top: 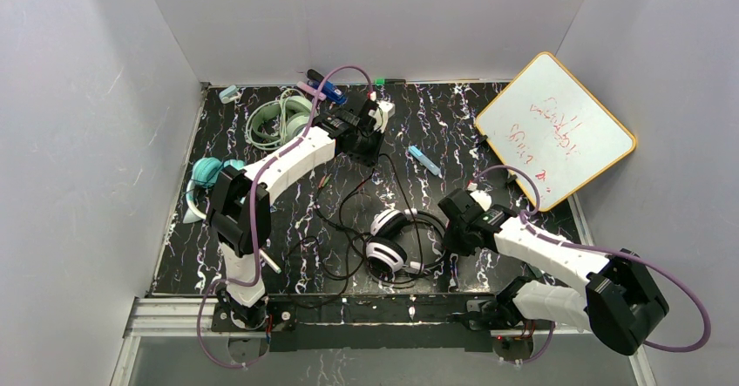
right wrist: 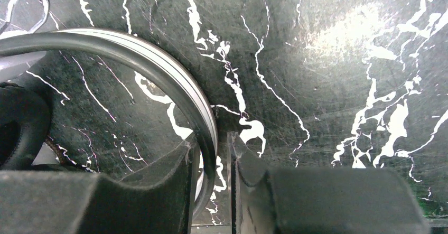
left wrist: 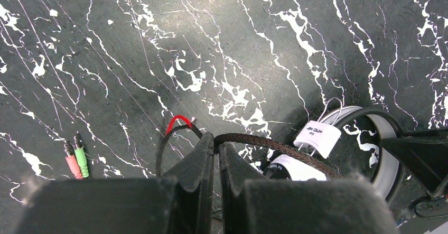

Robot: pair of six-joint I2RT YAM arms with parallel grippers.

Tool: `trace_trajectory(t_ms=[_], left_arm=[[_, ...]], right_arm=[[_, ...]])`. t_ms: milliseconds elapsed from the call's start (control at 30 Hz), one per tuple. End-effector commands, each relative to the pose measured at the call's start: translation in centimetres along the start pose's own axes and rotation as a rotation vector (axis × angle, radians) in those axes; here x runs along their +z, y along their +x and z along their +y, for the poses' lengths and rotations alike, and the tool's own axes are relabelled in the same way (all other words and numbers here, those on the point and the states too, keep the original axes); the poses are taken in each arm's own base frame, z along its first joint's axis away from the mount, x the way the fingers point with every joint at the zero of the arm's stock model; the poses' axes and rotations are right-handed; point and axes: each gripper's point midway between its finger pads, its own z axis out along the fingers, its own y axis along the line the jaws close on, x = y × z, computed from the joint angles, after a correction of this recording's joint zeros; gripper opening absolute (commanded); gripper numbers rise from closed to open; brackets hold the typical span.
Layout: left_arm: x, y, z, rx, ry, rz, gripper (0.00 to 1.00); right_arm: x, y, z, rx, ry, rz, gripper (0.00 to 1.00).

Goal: Wrap the headphones
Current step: Wrap the headphones cable around the headphones.

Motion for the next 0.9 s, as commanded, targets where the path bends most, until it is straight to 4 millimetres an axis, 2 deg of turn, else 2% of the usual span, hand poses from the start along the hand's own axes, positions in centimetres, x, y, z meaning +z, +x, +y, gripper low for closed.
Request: trace_trajectory(t_ms=[0, 100, 167, 233, 533, 700, 867], left_arm=[[-2.5, -1.0, -0.8, 0.007, 0.025, -0.049, 0.0], [-2.4, -1.0, -0.9, 0.006, 0.029, -0.048, 0.0], [-2.4, -1.0, -0.9, 0.005, 0.03, -0.046, 0.0], [-2.4, -1.0, -0.9, 0.005, 0.03, -0.046, 0.0], [-2.4, -0.9, -0.9, 0.004, 0.031, -0.042, 0.0], [-2.4, -1.1, -1.0, 0.006, 0.032, -0.046, 0.0], [-2.2, -1.2, -0.9, 0.011, 0.032, -0.045, 0.0]], right_arm=[[-0.6, -2.0, 1.0, -0.037, -0.012, -0.077, 0.33], [-0.8, -2.3, 1.4, -0.062, -0.031, -0.086, 0.32], [-0.8, -2.4, 1.6, -0.074, -0.04, -0.089, 0.24], [-0.8, -2.4, 1.7, -0.076, -0.043, -0.086, 0.2], [0.3, -1.9, 1.5, -0.11, -0.036, -0.073, 0.23], [-0.4, -2.5, 1.9, -0.119, -0.04, -0.087, 0.03], [-1.6, -3.4, 2.6, -0.134, -0.064, -0.113, 0.01]])
